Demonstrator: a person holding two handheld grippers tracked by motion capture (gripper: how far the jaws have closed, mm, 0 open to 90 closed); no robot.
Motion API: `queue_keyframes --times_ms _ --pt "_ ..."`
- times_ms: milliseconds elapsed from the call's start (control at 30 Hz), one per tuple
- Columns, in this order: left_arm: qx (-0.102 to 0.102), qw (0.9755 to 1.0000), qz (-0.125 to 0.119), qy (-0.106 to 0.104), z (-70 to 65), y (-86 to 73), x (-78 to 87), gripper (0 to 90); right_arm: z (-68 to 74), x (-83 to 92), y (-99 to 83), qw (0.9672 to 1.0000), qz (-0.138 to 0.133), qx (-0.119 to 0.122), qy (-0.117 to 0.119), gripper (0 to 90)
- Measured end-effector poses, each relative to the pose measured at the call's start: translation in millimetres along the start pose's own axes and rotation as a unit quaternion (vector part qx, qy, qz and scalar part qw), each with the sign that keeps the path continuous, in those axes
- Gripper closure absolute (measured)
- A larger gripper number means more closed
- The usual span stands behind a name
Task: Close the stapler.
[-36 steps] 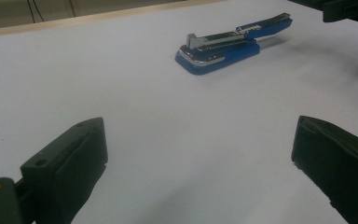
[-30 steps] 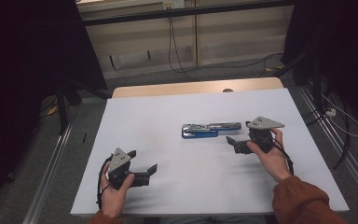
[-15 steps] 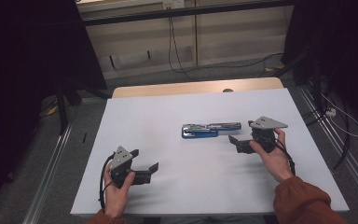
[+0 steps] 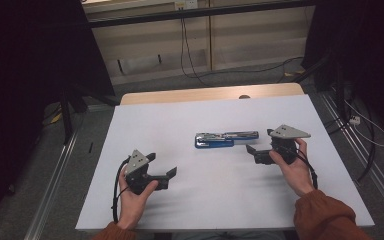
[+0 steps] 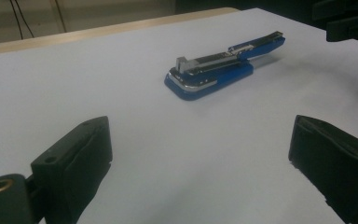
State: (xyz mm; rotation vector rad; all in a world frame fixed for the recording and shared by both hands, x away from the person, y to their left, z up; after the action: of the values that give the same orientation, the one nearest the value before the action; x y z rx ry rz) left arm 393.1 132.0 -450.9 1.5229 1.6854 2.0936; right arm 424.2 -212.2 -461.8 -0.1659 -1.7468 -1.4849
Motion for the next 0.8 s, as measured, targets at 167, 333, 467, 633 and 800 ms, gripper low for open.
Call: queue_keyframes --times_ms 167,333,467,633,800 --pt "-0.011 0.9999 0.002 -0.006 -2.4 12.2 -15.1 6.0 0.5 -0.3 -0.5 1.0000 0.000 0.002 0.001 3.1" --pt "-0.014 0.9998 0.009 -0.013 -5.1 24.9 -35.1 5.5 -0.3 -0.2 -0.7 1.0000 0.000 -0.001 0.000 3.1" --pt "-0.029 0.9994 0.012 -0.017 -11.1 31.9 -46.3 5.4 -1.0 0.4 -1.0 1.0000 0.000 -0.003 -0.002 3.1" --pt "-0.035 0.9990 0.004 -0.026 -16.0 43.5 -57.4 5.5 -0.9 -0.9 -1.4 1.0000 0.001 -0.001 0.000 3.2" --pt "-0.035 0.9990 0.006 -0.025 -15.5 51.1 -69.4 5.7 -0.7 -1.3 -1.2 1.0000 0.001 -0.002 0.000 3.1"
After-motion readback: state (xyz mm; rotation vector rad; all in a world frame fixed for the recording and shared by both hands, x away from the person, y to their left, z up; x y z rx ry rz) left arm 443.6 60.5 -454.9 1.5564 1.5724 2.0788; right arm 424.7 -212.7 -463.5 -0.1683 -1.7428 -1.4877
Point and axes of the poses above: each handheld gripper's, and its own axes: x roughly backward along the jaws, y roughly out of its top, z roughly to its left, the point moved 7 cm from there along -x, roughly forward along the jaws, and after that the axes turned 15 degrees about z, right-handed, at the moved point
